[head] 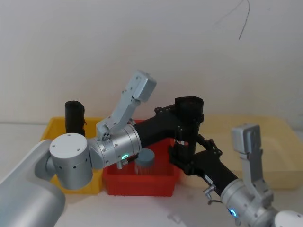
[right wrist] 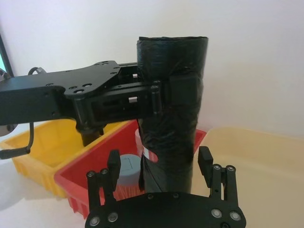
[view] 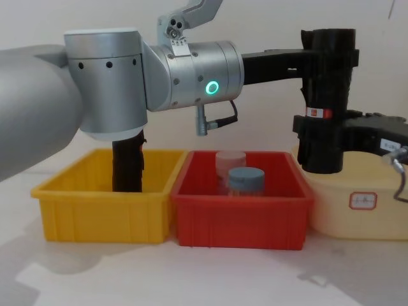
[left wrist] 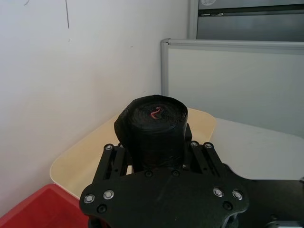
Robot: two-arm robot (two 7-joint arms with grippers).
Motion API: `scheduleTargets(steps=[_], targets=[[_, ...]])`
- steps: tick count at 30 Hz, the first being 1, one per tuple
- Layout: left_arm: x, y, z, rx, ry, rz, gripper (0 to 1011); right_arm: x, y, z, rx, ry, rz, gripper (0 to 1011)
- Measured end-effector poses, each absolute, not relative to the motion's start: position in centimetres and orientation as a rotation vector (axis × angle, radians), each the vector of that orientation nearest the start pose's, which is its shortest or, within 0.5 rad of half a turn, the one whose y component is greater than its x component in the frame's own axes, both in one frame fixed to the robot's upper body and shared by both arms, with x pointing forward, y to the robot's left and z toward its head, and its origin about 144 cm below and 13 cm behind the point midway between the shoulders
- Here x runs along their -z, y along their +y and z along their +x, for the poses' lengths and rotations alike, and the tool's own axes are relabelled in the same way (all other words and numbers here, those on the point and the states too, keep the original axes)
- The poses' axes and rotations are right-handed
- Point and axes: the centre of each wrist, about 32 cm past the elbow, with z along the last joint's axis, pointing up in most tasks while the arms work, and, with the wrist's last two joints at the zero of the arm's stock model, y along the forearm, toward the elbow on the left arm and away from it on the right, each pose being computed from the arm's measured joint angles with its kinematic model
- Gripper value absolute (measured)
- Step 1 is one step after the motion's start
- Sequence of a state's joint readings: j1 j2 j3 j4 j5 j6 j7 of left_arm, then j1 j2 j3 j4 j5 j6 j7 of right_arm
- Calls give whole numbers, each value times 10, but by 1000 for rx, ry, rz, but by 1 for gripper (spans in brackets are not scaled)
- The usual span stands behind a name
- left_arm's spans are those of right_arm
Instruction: Pick up the garbage bag with the one hand and transfer it to the other hand.
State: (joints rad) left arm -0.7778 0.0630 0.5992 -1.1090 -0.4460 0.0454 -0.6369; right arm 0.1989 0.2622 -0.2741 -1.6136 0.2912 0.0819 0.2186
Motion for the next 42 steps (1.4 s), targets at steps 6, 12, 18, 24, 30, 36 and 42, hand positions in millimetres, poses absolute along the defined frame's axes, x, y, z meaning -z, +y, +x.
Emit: scheduleTargets(steps=[6,12,18,24,30,36,42], targets=[[-1289,91,618,-429,-109,-82,513,-1211,-212,516,1051,-61,47,1004],[-1289,91,618,-429,-109,-82,513,-1211,-210,530,1037,-55,43,1004],[-1289,91,618,-430,-109,-82,513,-1213,-209,539,1031,-52,42,934],[-1289,91,618,-430,-109,-82,513,-1215,-211,542,1032,-51,50,790],[-1289,91,618,-429,-109,-82,513,-1217,-213,542,1038,-49,64,599],[-1289,91,618,-429,-109,-83,513,-1217,-214,541,1041,-47,76,532],[-1289,91,618,-429,-109,-83,513,-1217,-214,539,1041,-37,91,532]])
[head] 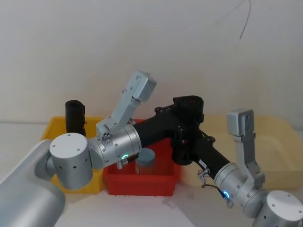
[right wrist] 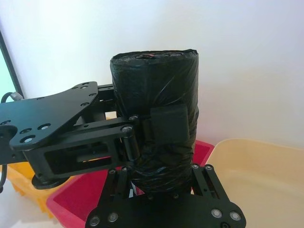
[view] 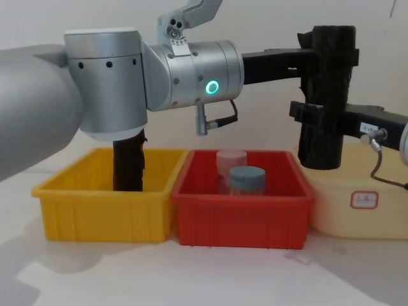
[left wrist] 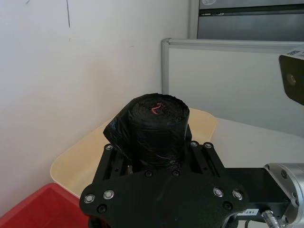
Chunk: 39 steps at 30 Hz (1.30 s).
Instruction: Pick up the garbage bag with the one hand and transfer it to the other hand.
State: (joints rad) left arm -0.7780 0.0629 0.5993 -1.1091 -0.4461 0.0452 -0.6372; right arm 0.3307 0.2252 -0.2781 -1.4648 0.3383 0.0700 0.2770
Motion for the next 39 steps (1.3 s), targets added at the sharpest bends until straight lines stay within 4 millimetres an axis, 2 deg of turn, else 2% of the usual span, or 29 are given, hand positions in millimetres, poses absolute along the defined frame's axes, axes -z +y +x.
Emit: scheduleTargets(steps=[14,22,23,24,25,31,39], targets=[[-1289,91,618,-430,-108,-82,535,-1214,-213,536,1037,-12,108,532],[-1289,91,618,-430,-108,-82,762,-1214,-213,535,1045,1,110,531],[-1289,91,618,-430,-108,-82,762,-1214,-213,535,1048,3,110,531],[-1289,91,618,-430,-108,-82,824,-1214,-214,535,1051,5,111,531],[-1289,91,618,-430,-108,-82,840,-1214,-214,535,1053,6,112,531],[-1289,91,618,-430,-109,-82,1001,-1216,-222,539,1084,17,114,531],[-1289,91,618,-429,-109,-82,1001,-1222,-246,547,1164,28,116,531]])
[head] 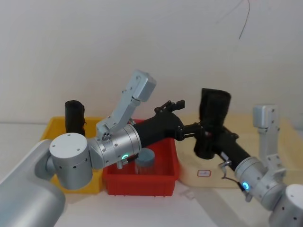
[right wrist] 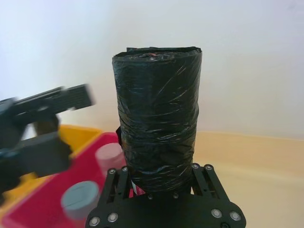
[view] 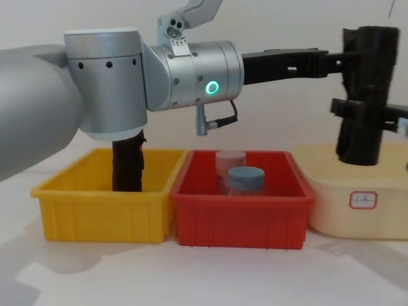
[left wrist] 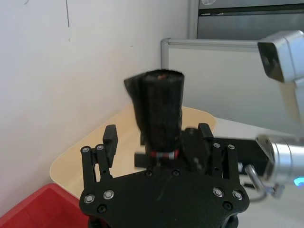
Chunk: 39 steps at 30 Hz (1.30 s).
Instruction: Pick up the garbage bag with the one hand and transfer it to the other hand.
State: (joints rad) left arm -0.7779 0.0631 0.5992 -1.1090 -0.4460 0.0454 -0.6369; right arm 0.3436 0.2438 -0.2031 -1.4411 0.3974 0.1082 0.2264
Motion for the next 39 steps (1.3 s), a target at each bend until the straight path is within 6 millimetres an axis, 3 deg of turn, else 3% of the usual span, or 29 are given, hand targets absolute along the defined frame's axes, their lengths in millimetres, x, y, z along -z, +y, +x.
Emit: scheduleTargets(steps=[17,25,34,39], targets=[[-1289,91,618,-429,-109,-83,1001,-1246,-313,563,1388,56,28,537],[-1289,91,618,-429,-109,-82,1001,-1260,-342,568,1451,82,-92,753],[-1289,91,618,-430,-109,-83,1001,-1272,-360,568,1448,128,-215,998],[-1289,93,616,-446,-109,-86,1001,-1279,-360,563,1411,144,-257,1001]])
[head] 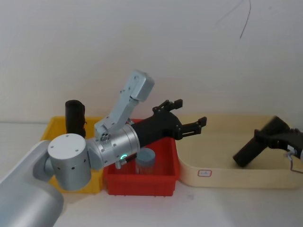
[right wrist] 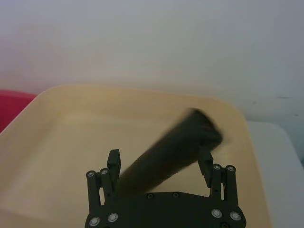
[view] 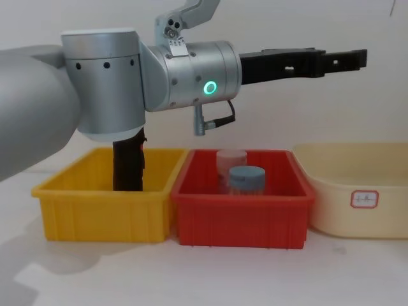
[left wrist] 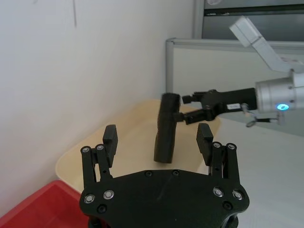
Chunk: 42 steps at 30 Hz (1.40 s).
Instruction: Pick up the garbage bag with the one hand and transfer it to the other hand.
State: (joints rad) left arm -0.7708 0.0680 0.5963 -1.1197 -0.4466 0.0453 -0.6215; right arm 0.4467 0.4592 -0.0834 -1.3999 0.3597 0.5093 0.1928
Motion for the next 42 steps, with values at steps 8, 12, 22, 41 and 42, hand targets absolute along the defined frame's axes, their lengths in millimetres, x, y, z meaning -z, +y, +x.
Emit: scheduleTargets(steps=[8,12,22,41,42], targets=[[-1286,103,610,-521,-108,-103,1001,-1283,-345,545,1317,164,-282,1001],[-1284,109,606,-567,-107,-108,1001,-1283,-332,535,1266,167,-284,1001],[-1282,129,593,-704,-113,-115,1001,-1281,-293,506,1128,165,-268,1001],[-1280,175,569,-1001,-125,-110,1001,-1277,-215,467,882,134,-154,1001],[-1279,176,568,-1012,-124,-108,1001,-1277,-212,467,873,133,-146,1001]])
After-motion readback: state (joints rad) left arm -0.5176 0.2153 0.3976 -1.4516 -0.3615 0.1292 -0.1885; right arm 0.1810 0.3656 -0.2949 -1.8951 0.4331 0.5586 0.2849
